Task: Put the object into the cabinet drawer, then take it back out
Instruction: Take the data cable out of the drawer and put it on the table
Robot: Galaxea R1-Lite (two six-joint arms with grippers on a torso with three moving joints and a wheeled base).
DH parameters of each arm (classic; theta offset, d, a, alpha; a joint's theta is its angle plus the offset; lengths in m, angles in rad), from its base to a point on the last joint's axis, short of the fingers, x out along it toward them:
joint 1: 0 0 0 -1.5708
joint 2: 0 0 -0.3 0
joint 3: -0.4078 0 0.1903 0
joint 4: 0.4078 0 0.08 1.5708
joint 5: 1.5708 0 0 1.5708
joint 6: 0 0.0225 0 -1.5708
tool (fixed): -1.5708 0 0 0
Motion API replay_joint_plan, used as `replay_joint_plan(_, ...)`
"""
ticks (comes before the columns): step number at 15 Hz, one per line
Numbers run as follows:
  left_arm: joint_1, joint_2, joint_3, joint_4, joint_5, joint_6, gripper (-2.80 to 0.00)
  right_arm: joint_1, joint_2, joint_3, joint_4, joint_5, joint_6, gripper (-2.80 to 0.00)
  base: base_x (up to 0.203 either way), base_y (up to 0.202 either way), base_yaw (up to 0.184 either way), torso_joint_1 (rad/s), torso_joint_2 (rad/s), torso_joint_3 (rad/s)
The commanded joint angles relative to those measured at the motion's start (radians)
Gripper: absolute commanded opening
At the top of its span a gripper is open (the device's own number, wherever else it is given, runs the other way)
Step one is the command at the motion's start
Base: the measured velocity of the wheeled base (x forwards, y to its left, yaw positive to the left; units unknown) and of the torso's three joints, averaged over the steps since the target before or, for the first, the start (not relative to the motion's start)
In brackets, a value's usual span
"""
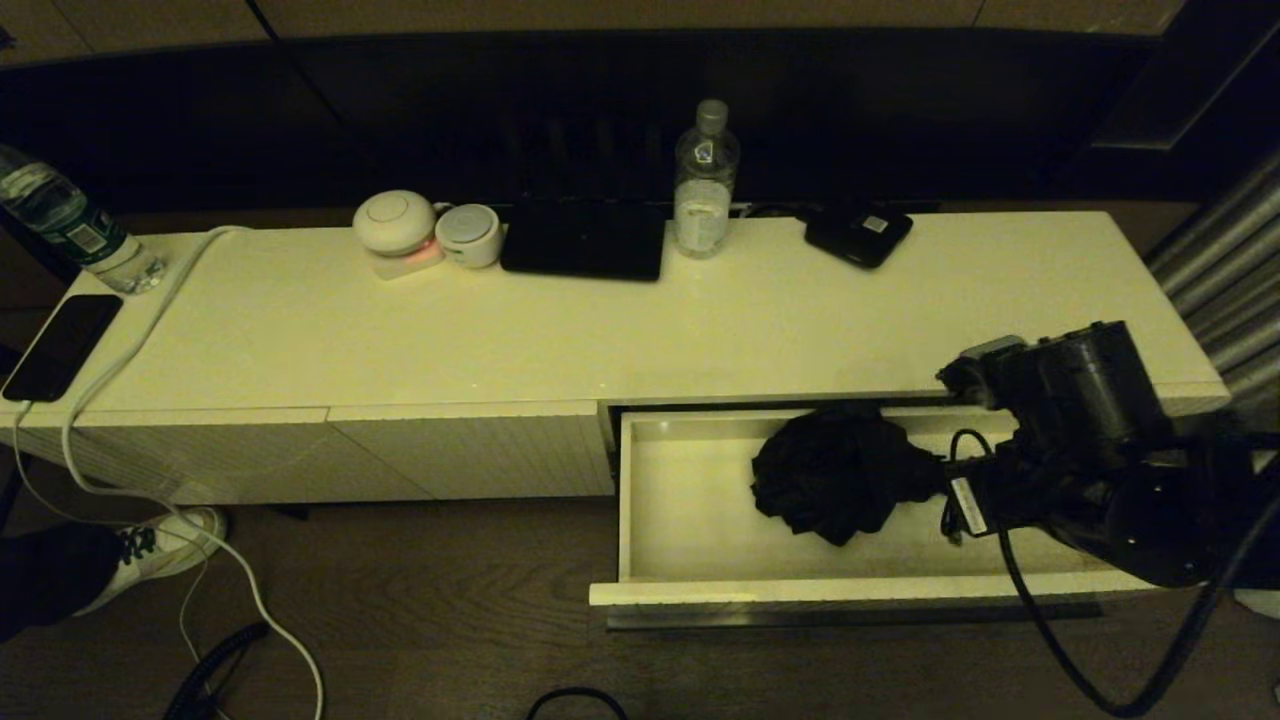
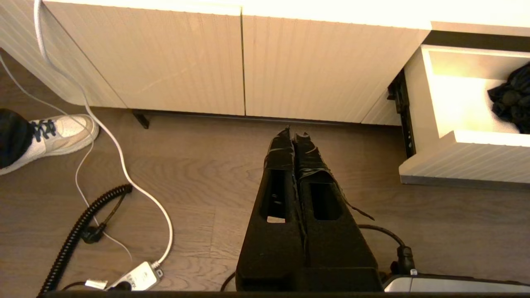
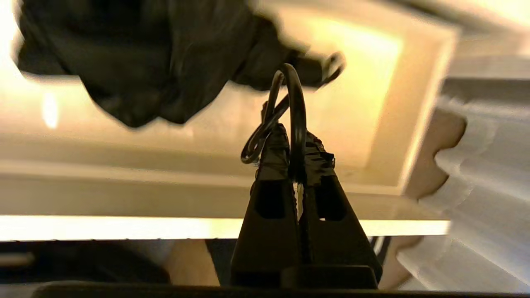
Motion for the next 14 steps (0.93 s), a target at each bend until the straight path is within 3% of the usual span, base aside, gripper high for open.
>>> replay_joint_plan(1, 0.001, -0.002, 0.0, 0.0, 0.0, -0.002, -2.8, -0.007, -0.104, -0.023, -0.007, -0.016, 0.001, -2.8, 0.0, 0.0, 0.0, 0.0, 0.0, 0.0)
replay_joint_plan(6, 0.001, -0.002, 0.0, 0.0, 0.0, -0.002, -2.8, -0.046, -0.133, -0.166, -0.002, -0.02, -0.002, -2.8, 0.0, 0.0, 0.0, 0.0, 0.0, 0.0)
replay_joint_plan(9, 0.001, -0.002, 0.001, 0.0, 0.0, -0.002, -2.8, -0.109, -0.092, -0.271, -0.013, -0.023, -0.034, -2.8, 0.0, 0.0, 0.0, 0.0, 0.0, 0.0)
replay_joint_plan(14, 0.001, -0.002, 0.0, 0.0, 0.0, -0.002, -2.8, -0.234, 0.07, -0.335, -0.11, -0.021, -0.038, -2.8, 0.0, 0.0, 0.0, 0.0, 0.0, 0.0)
